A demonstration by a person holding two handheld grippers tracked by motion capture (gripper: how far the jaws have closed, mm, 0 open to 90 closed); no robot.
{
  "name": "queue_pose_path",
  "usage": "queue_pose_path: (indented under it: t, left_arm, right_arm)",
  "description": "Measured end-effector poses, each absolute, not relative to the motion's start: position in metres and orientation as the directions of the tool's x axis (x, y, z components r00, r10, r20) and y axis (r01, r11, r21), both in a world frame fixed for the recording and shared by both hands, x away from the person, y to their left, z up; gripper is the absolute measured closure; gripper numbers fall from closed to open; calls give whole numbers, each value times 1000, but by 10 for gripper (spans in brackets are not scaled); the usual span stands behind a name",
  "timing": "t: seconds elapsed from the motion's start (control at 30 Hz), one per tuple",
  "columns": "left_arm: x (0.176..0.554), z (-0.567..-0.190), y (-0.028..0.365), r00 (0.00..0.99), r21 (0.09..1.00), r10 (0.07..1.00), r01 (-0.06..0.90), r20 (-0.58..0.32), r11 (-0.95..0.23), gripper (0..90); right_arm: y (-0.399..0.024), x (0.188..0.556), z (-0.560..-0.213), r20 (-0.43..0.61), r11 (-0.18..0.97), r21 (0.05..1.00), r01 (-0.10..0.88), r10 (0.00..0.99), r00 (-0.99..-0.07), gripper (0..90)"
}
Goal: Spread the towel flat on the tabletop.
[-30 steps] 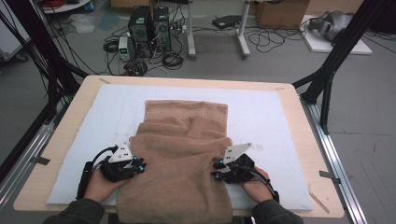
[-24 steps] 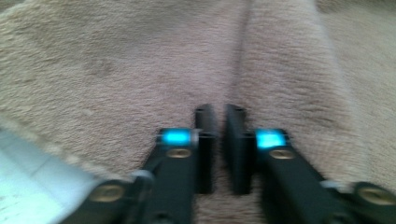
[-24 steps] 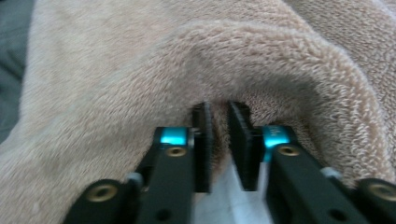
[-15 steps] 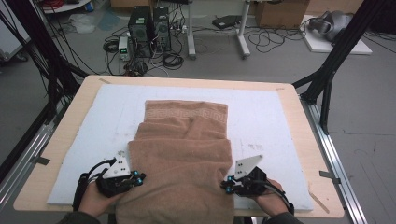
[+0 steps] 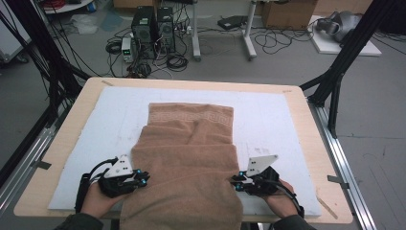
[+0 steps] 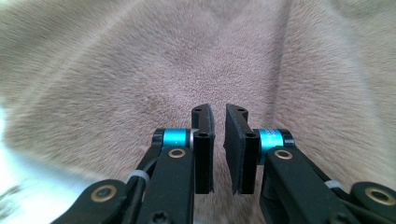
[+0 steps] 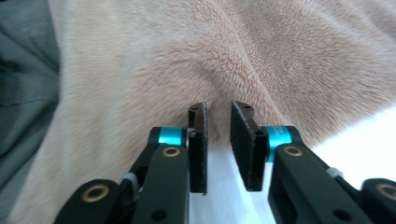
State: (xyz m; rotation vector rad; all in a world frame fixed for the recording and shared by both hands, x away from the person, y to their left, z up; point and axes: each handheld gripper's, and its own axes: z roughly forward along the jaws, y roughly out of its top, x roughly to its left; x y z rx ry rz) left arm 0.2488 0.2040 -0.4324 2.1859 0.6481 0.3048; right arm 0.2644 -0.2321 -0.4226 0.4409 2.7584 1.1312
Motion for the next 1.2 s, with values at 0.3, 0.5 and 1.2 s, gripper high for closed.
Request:
queue_pose_path:
  t: [0.3,0.5,1.2]
  left_arm:
    - [242,-445,188,845,763,535,334,18,-553,852]
    - [229,-442,197,837,770,547,333,26,-545,872]
    - [257,-446,197,823,768,568,355,14,-533,832]
  right_arm:
    - [-192,277,-438,13,704,678,213,278,-960,805]
    - [-201,264,-432,15,726,665,175,221,-975,858]
    - [-202,283,-438,14,697,682,221,290,-957,778]
